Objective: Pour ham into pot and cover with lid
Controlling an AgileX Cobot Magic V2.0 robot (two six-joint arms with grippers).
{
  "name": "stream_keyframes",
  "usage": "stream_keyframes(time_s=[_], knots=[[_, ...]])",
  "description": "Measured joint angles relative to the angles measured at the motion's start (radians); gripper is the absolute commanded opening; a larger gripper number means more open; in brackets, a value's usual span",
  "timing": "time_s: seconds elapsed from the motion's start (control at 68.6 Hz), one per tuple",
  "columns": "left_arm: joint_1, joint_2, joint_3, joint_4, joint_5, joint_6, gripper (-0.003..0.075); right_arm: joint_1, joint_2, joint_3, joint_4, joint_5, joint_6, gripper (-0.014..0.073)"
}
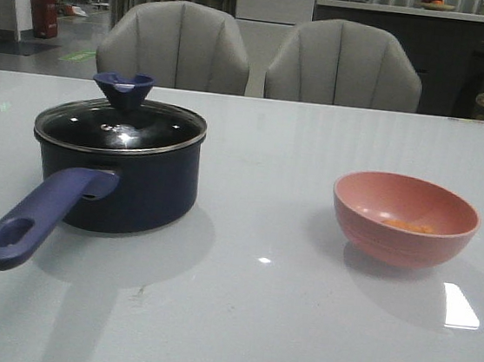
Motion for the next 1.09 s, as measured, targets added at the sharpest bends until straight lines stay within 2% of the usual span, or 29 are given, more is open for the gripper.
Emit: stream_keyframes(time_s=[0.131,0.248,0.35,0.656,0.802,1.093], knots=[[0.000,0.191,-0.146,-0.034,0.084,0.000,0.0687,0.000,0.000,0.000,0.000,0.000,0.000,0.0150],[-0.041,0.324,-0.254,-0.042,0.127,-0.011,0.0634,0.000,0.000,0.000,0.000,0.000,0.000,0.0150],[-0.113,0.421,-0.331,-0.012,0.141,-0.066,0.0599,0.000,0.000,0.000,0.000,0.000,0.000,0.0150],[-0.351,0.659,-0.534,0.196,0.167,-0.268,0.0605,0.000,0.000,0.000,0.000,0.000,0.000,0.0150],[-0.374,0.741,-0.623,0.219,0.208,-0.322,0.0649,0.000,0.000,0.000,0.000,0.000,0.000,0.0150],[-0.374,0.872,-0.752,0.252,0.300,-0.374,0.0650,0.000,0.000,0.000,0.000,0.000,0.000,0.0150]])
